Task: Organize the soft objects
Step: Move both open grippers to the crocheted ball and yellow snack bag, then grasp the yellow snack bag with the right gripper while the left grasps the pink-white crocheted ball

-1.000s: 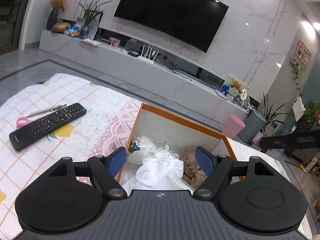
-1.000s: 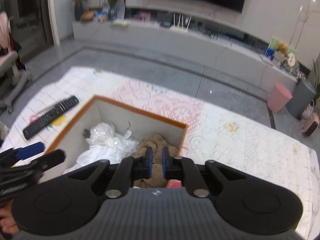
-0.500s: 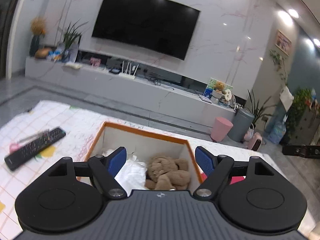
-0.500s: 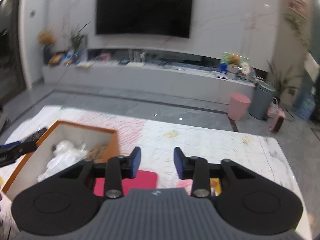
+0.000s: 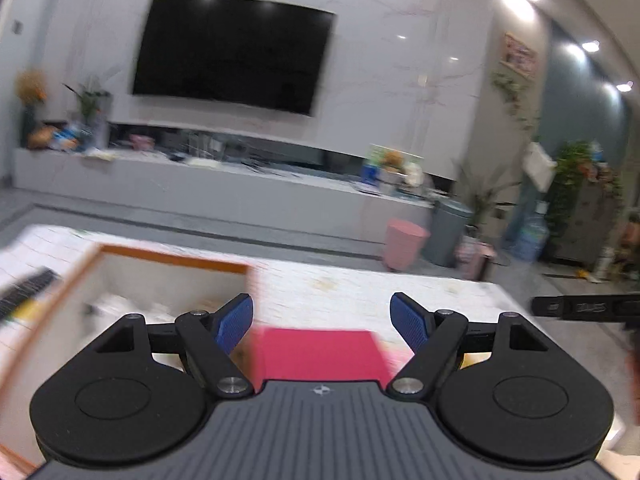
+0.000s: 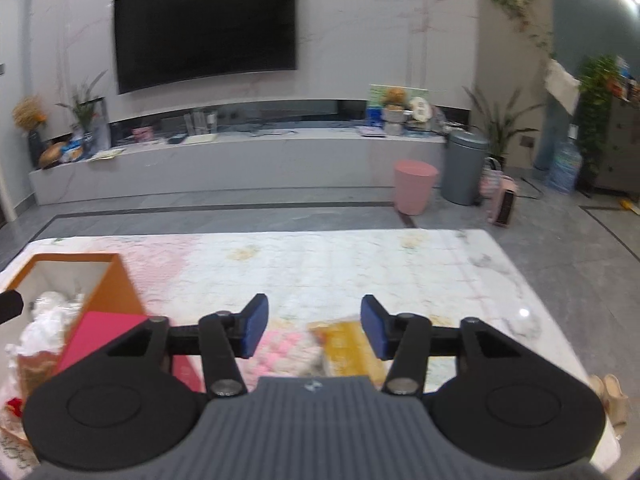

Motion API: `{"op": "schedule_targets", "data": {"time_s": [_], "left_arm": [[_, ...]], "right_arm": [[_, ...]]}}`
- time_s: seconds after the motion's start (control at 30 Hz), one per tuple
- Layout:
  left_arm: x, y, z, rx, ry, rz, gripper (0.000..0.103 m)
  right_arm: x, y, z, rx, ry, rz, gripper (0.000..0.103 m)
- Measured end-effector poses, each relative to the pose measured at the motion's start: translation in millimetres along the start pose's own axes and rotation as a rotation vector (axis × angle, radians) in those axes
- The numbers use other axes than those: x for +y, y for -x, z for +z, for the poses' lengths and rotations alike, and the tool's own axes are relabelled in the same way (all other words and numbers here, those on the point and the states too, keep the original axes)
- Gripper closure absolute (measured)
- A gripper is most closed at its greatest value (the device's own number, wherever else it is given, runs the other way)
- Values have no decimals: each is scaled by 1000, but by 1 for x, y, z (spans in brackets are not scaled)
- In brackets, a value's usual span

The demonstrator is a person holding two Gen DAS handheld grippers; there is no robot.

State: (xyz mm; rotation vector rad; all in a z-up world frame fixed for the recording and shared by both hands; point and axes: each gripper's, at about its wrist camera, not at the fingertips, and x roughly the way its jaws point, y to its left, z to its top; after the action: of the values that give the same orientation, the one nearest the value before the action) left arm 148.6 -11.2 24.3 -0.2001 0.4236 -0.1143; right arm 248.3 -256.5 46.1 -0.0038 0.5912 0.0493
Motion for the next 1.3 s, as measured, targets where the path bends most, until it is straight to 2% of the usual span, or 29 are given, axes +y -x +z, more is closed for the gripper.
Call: {"op": "schedule_targets", "data": {"time_s": [0.13,0.27,0.37,0.53,0.57,0.6,0.7,0.83,1.0,1.13,1.23,1.3], "left_arm": [[-38,-22,-21,47,-59,-99,11],[-75,-40,-43,69,-147,-133,11],[-96,-56,-57,89,-194,-153,11],[-110,-83,-74,121,-204,-173,11],[-111,-90,-77,133,-208,-178,11],[-113,-95,-80,140,-212,-174,11],[-122,-106,-89,105,-285,-131,10],[-134,-127,-98,114,-371,-102,11],[-140,-146,-112,135,-456,-86,10],[-139,-159,-119,143,-457,-91,11],[-140,-169,-123,158,-455,-65,11],[-139,-174,-126,164,-450,-53,11]], "right_arm": [[-31,-10,-14,43,-53,-27,49],[-71,-28,-24,105,-192,-57,48],[-87,-44,-34,139,-240,-63,48],[-96,-64,-44,171,-288,-41,39],[-94,-68,-43,168,-281,-23,32],[-93,-73,-42,163,-270,-7,27],[-87,-95,-38,171,-262,45,23],[-81,-132,-42,200,-296,133,16],[-67,-185,-43,280,-205,110,16],[-52,-206,-51,328,-76,96,16],[-54,-214,-57,332,-91,110,15],[-58,-216,-57,338,-107,116,11]]}}
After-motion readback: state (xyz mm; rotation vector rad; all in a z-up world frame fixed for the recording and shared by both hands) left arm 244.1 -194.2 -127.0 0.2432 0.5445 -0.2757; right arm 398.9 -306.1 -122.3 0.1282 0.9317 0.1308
